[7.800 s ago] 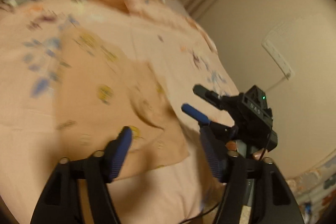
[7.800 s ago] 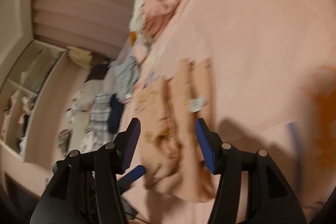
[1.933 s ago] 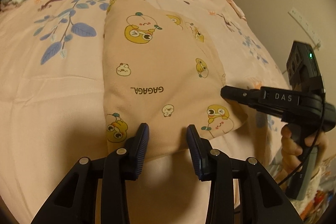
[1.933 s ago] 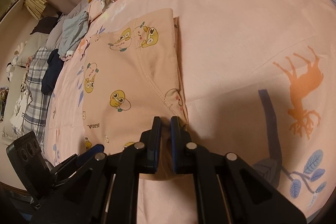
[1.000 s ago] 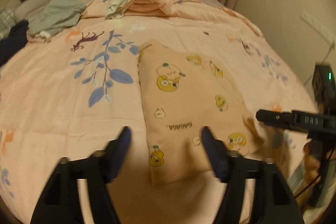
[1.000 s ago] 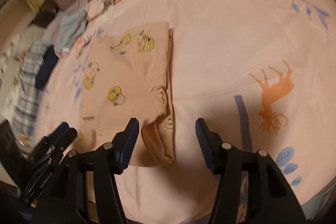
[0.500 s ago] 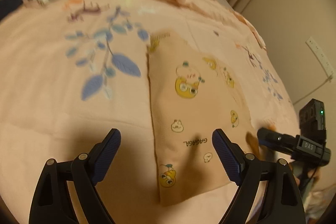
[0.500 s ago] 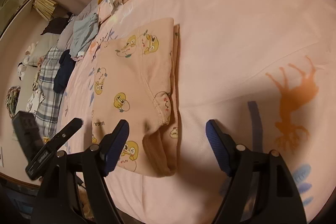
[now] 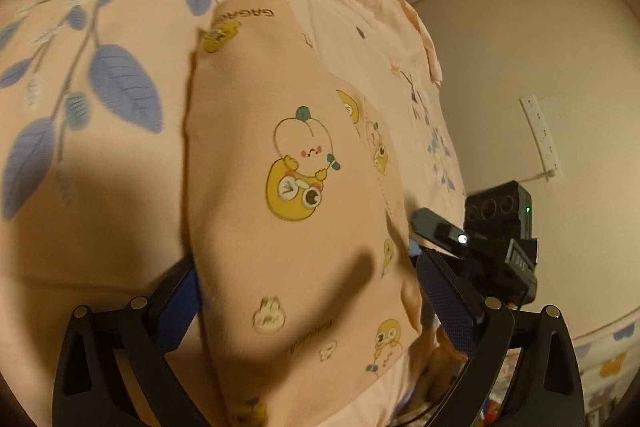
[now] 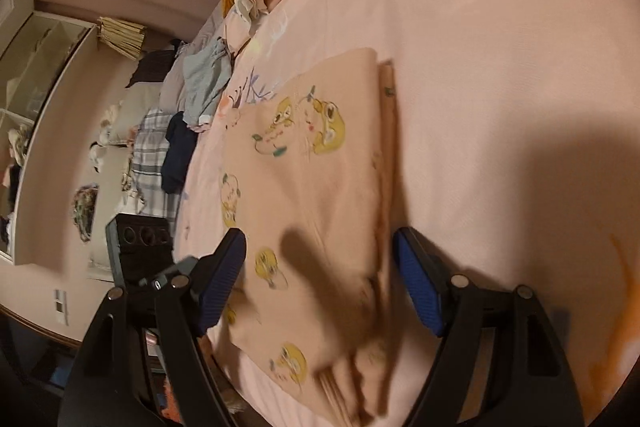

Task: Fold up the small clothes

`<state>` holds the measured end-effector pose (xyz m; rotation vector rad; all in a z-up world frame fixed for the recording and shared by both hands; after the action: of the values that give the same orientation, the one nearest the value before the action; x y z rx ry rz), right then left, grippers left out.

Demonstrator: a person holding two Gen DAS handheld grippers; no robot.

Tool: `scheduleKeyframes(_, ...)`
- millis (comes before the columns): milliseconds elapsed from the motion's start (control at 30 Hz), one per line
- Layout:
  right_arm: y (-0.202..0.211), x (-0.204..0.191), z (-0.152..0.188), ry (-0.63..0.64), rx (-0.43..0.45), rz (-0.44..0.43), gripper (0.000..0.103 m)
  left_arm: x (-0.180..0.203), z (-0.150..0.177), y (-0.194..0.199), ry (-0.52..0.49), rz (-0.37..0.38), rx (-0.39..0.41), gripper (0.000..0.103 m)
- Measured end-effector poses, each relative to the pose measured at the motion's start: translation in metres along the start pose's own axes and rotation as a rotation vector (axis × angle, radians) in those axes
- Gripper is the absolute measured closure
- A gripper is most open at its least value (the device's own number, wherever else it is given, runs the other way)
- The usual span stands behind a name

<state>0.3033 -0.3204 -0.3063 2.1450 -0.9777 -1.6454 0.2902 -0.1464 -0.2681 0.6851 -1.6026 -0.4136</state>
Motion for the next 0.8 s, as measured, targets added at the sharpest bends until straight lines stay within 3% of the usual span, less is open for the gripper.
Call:
scheduleKeyframes(100,-0.009,-0.006,-0.002,0.025,-0.002,0.03,0.044,0.008,0.002,-0.004,-0.043,-0.039,0.004,0.009)
scheduleKeyframes(167,-0.012,-0.004,-0.003,0.034,0.008,0.067,0.055,0.005,0.006,-0.004,-0.097,-0.101,0.038,0.024)
scheduleKeyframes(233,-0.014,0.003,-0.004,0.05,0.027,0.093,0.066,-0.004,0.009,0.001,-0.129,-0.158,0.1,0.047)
scheduleKeyframes(300,-0.013,0.01,-0.005,0.022,0.045,0.094,0.076,-0.011,0.012,0.005,-0.117,-0.185,0.154,0.054)
scheduleKeyframes(467,-0.016,0.004,-0.005,0.105,0.085,0.186,0.078,-0.007,0.016,0.001,-0.183,-0.285,0.229,0.055)
scheduleKeyframes(800,-0.018,0.0,-0.007,0.159,0.159,0.286,0.079,-0.006,0.012,-0.007,-0.192,-0.317,0.271,0.057)
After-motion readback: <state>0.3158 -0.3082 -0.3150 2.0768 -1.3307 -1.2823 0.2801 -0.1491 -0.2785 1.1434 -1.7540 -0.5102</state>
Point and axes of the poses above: each gripper's, at about its wrist camera, not at the fingertips, and y roughly against the way its jaws point, x to its right, z to its underside, the point moved 6 cm from there along -y, roughly the way its jaws point, and after that the axes turned 8 degrees about y, right-handed, at the moved point
